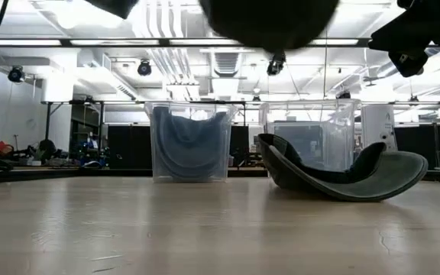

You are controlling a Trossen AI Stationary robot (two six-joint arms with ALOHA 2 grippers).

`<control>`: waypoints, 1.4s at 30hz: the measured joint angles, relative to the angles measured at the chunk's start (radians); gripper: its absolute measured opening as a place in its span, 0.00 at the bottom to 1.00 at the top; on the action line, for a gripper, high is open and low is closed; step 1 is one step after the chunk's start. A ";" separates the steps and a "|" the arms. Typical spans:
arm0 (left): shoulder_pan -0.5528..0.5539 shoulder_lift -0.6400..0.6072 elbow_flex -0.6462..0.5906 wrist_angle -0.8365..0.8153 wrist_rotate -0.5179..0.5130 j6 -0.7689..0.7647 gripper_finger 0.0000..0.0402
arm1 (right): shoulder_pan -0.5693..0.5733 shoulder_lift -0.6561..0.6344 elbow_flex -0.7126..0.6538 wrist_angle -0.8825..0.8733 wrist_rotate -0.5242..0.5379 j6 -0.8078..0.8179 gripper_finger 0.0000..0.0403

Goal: Pick & Place hat
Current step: Put the bottom black cap into the right transparent bin

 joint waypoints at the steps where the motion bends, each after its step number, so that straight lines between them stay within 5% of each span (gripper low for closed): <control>1: 0.011 -0.020 0.003 0.002 -0.031 0.027 0.01 | 0.000 0.000 0.000 0.000 0.000 0.000 0.17; 7: 0.093 -0.090 0.010 0.102 -0.209 0.325 0.01 | 0.000 0.001 0.000 0.000 0.000 0.000 0.17; 12: 0.185 -0.091 0.010 0.367 -0.204 0.679 0.01 | -0.001 0.001 0.000 0.000 0.000 0.000 0.17; 16: 0.272 -0.073 0.010 0.580 -0.010 0.871 0.01 | -0.001 0.001 0.000 0.000 0.001 -0.002 0.17; 24: 0.406 -0.029 0.008 0.879 0.360 0.921 0.01 | 0.000 0.001 0.000 0.000 0.002 -0.043 0.17; 32: 0.429 0.025 0.007 1.087 0.511 0.880 0.01 | 0.000 0.002 0.000 0.000 0.002 -0.046 0.17; 36: 0.429 0.040 0.007 1.085 0.462 0.839 0.01 | 0.000 0.001 0.000 0.003 0.002 -0.046 0.17; 42: 0.429 0.036 0.007 0.881 0.111 0.833 0.01 | 0.000 0.001 0.000 0.026 0.001 -0.046 0.17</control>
